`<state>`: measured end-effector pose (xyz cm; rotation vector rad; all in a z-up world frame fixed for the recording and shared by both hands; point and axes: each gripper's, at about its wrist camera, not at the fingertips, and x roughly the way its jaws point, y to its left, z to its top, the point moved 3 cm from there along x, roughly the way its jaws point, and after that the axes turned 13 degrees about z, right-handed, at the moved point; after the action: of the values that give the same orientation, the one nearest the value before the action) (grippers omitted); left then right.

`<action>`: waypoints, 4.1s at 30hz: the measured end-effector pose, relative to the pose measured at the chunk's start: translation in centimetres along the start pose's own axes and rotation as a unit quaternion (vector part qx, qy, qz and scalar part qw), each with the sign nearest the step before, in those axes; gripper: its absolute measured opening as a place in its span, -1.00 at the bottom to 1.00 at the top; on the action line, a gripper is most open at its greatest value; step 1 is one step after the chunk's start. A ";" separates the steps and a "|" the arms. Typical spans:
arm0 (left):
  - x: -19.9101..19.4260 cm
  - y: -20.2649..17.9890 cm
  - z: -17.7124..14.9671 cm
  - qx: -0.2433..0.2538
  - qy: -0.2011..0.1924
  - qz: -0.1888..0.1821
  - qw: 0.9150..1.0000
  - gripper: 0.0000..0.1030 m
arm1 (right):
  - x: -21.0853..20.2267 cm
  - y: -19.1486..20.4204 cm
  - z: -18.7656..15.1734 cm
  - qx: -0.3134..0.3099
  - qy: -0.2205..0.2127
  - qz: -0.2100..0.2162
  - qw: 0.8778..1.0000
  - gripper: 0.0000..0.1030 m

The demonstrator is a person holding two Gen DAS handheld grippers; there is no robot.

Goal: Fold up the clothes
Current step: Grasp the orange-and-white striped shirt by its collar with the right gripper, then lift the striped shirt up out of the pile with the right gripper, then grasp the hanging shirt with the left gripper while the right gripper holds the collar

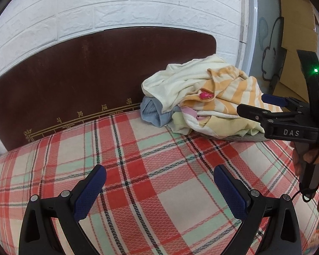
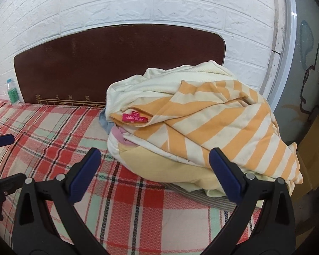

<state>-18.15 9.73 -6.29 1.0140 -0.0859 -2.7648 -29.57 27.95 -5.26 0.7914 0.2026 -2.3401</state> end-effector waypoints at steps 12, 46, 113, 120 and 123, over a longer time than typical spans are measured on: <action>2.4 0.5 -0.6 -0.005 0.019 0.003 1.000 0.99 | 7.4 -3.0 2.1 -0.090 0.047 -0.093 0.990 0.85; -8.4 -4.0 2.8 0.075 -0.135 -0.132 0.979 0.99 | -24.1 -0.7 10.7 0.045 -0.257 0.090 0.961 -0.78; -15.5 28.5 -9.1 -0.069 0.049 -0.090 0.992 -0.85 | -0.6 28.4 3.4 0.019 0.044 0.370 0.928 -0.78; -12.2 27.6 -8.4 -0.049 0.063 -0.097 0.992 -0.68 | 5.5 28.4 5.6 0.036 0.072 0.351 0.933 -0.78; -10.9 24.9 -8.9 -0.007 0.070 -0.107 0.992 0.05 | 8.6 28.4 6.6 0.049 0.084 0.340 0.936 -0.78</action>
<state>-0.23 -12.35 -3.11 1.2781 0.0665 -2.8661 -20.20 -0.85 -3.38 0.9322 -0.1083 -1.6389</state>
